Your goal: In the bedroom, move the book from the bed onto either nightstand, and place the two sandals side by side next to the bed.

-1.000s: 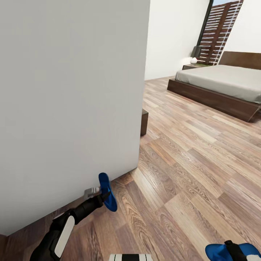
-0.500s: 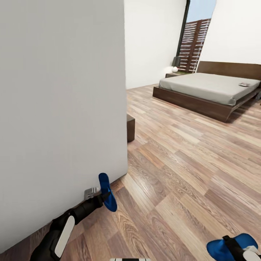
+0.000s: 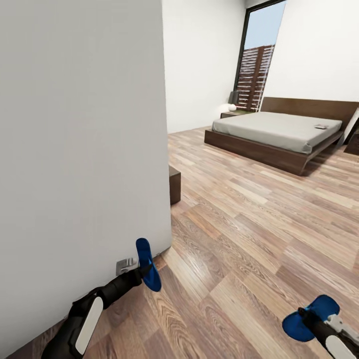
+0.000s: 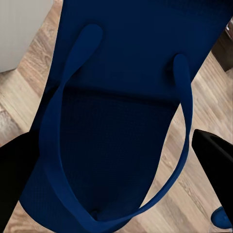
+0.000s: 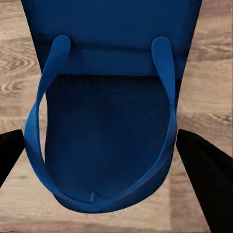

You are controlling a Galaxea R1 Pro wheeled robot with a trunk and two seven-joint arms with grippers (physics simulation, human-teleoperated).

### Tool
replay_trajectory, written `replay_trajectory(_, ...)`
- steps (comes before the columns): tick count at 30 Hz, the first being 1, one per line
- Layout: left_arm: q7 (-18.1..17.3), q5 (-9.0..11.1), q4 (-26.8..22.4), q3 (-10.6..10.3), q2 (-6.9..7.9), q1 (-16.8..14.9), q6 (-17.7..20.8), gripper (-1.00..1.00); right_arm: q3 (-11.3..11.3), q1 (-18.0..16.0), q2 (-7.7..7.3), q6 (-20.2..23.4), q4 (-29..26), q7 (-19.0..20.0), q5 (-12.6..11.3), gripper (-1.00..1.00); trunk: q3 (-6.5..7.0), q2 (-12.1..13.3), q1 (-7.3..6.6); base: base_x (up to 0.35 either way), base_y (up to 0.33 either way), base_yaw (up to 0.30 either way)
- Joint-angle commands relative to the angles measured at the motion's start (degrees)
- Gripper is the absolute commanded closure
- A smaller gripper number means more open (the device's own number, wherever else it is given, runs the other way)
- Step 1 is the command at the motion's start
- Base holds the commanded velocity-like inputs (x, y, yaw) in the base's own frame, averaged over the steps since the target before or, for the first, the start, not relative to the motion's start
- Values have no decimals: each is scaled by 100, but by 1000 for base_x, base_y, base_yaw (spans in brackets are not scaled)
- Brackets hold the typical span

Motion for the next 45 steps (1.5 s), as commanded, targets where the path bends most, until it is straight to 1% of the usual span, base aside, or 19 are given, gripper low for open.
replay_trajectory(1, -20, 29, 2, 17, -6, -2, 49, 100, 111, -1, -5, 24, -96, 100, 501, 100, 17, 0, -3, 0, 0, 0)
replay_trajectory(3, -20, 29, 7, 1, -6, -2, 49, 100, 389, -3, -3, 41, -283, 307, 1641, 100, 61, 2, -8, 0, 0, 0)
replay_trajectory(5, -20, 29, 17, -20, -8, -2, 49, 100, 569, 0, -3, -4, -406, 424, 2769, 100, 106, 5, -14, 0, 0, 0)
replay_trajectory(6, -20, 28, 19, -23, -10, -2, 49, 100, 598, 4, -4, -33, -410, 453, 2989, 100, 128, 6, -16, 0, 0, 0)
replay_trajectory(8, -18, 26, 24, -32, -14, -2, 49, 100, 631, 14, 11, -123, -356, 477, 3161, 100, 172, 9, -21, 0, 0, 0)
replay_trajectory(13, -14, 27, 27, -38, -22, -2, 49, 100, 654, 30, 20, -497, -146, 524, 3227, 100, 283, 16, -34, 0, 0, 0)
replay_trajectory(15, -15, 28, 29, -38, -23, -2, 49, 100, 659, 31, 14, -527, -142, 744, 3234, 100, 327, 18, -39, 0, 0, 0)
replay_trajectory(16, -14, 27, 33, -38, -23, -2, 49, 100, 662, 31, 11, -518, -138, 1095, 3237, 100, 349, 20, -42, 0, 0, 0)
replay_trajectory(17, -13, 25, 47, -38, -23, -2, 46, 100, 662, 31, 5, -498, -127, 1881, 3239, 100, 372, 21, -44, 0, 0, 0)
replay_trajectory(19, -14, 19, 103, -47, -23, -2, 42, 100, 655, 31, 1, -473, -99, 3036, 3241, 100, 416, 24, -50, 0, 0, 0)
replay_trajectory(20, -16, 3, 123, -63, -23, -2, 41, 100, 653, 30, 0, -447, -88, 3499, 3241, 100, 438, 25, -52, 0, 0, 0)
replay_trajectory(22, -16, -65, 145, -120, -23, -2, 41, 100, 650, 31, -1, -378, -69, 4047, 3242, 100, 438, 25, -52, 0, 0, 0)
replay_trajectory(24, -19, -163, 160, -183, -23, -2, 37, 100, 648, 31, -2, -343, 10, 4299, 3238, 100, 438, 25, -52, 0, 0, 0)
replay_trajectory(28, -16, -283, 327, -215, -21, -2, 3, 100, 643, 32, -2, -329, 361, 4401, 3234, 100, 438, 25, -52, 0, 0, 0)
replay_trajectory(31, -18, -506, 630, -221, -15, -2, -137, 100, 640, 30, -2, -321, 555, 4421, 3204, 100, 438, 25, -52, 0, 0, 0)
replay_trajectory(35, -18, -991, 994, -221, -7, -2, -401, 100, 639, 31, -2, -318, 717, 4420, 2913, 100, 438, 25, -52, 0, 0, 0)
replay_trajectory(38, -19, -1235, 1193, -216, -6, -2, -505, 100, 639, 31, -2, -313, 983, 4426, 2714, 100, 438, 25, -52, 0, 0, 0)
replay_trajectory(42, -20, -1373, 1464, -219, -6, 0, -844, 100, 639, 31, -2, -315, 1165, 4428, 2184, 100, 438, 25, -52, 0, 0, 0)
replay_trajectory(45, -14, -1376, 1519, -214, -6, 5, -925, 100, 639, 30, -2, -317, 1177, 4428, 2115, 100, 438, 25, -52, 0, 0, -11)
